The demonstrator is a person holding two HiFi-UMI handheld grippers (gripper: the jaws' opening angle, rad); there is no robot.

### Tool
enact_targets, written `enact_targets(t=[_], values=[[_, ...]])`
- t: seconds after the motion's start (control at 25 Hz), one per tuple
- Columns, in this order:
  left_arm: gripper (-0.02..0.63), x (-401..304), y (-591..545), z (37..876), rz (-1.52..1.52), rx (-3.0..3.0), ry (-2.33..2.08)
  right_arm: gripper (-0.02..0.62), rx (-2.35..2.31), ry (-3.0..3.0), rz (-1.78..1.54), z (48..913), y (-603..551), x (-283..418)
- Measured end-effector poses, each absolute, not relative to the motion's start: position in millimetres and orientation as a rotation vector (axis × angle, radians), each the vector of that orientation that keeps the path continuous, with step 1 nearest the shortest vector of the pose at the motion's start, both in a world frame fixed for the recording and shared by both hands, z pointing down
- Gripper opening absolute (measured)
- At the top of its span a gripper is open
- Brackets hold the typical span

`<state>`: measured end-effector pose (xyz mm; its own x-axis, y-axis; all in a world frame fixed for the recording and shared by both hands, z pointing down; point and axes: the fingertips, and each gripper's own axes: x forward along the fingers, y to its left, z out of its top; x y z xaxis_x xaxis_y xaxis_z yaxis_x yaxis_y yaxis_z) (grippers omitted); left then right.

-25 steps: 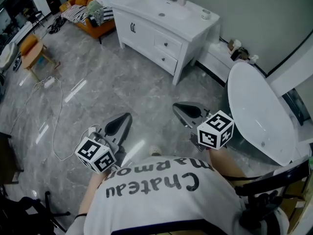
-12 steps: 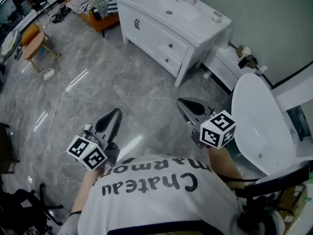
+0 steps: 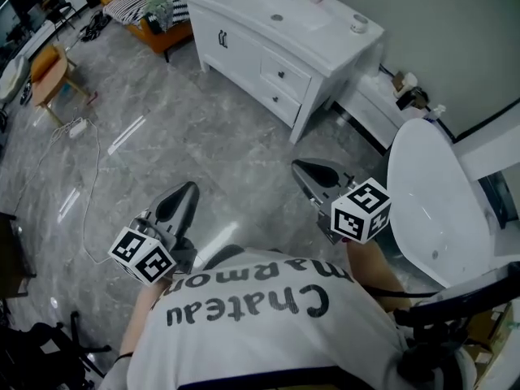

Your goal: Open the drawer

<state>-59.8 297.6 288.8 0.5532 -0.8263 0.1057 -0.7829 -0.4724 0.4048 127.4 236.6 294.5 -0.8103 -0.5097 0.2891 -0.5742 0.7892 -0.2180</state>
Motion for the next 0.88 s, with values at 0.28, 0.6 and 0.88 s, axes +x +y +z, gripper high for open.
enact_targets(t=[0.28, 0.6, 0.88], values=[[0.008, -76, 280, 288, -0.209, 2.368, -1.307, 0.011, 0.808, -2.749, 0.461, 306, 220, 106], [0.008, -99, 224, 282, -0.235, 2.424, -1.289, 0.011, 0.831, -2.706, 0.443, 313, 187, 88], [0.008, -114, 159, 279, -0.199, 2.477, -1.180, 0.011, 0.940, -2.697, 0.433, 303, 132, 66]])
